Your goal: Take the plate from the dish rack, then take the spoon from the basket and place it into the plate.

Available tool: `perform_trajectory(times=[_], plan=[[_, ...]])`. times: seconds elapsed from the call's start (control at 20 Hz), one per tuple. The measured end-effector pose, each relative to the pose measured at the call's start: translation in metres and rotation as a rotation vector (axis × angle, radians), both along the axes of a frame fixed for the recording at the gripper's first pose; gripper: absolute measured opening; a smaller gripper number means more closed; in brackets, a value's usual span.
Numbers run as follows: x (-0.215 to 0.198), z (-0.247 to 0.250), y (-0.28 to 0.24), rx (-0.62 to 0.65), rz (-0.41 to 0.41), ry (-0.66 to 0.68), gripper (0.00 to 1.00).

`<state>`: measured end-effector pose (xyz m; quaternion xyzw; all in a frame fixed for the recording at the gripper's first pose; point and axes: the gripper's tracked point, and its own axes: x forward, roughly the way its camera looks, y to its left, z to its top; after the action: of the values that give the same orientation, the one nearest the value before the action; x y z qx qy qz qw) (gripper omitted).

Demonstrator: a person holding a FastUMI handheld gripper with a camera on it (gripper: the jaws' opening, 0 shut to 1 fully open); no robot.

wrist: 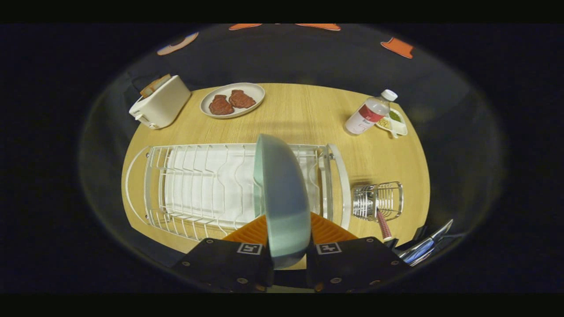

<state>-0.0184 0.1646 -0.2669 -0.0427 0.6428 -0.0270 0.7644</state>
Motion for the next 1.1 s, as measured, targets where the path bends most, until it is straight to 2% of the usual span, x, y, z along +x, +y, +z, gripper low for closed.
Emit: perform_trajectory(times=[0.15, 0.3, 0.55, 0.85, 1.1], plan=[[0.009, 0.018, -0.018, -0.093, -0.017, -0.057, 0.26], [0.0, 0.032, -0.011, -0.043, -0.08, -0.07, 0.26], [-0.027, 0.049, -0.018, -0.026, -0.123, -0.098, 0.26], [-0.084, 0.053, -0.026, 0.095, -0.191, -0.079, 0.26], [-0.122, 0.058, -0.028, 0.228, -0.184, -0.064, 0.26]])
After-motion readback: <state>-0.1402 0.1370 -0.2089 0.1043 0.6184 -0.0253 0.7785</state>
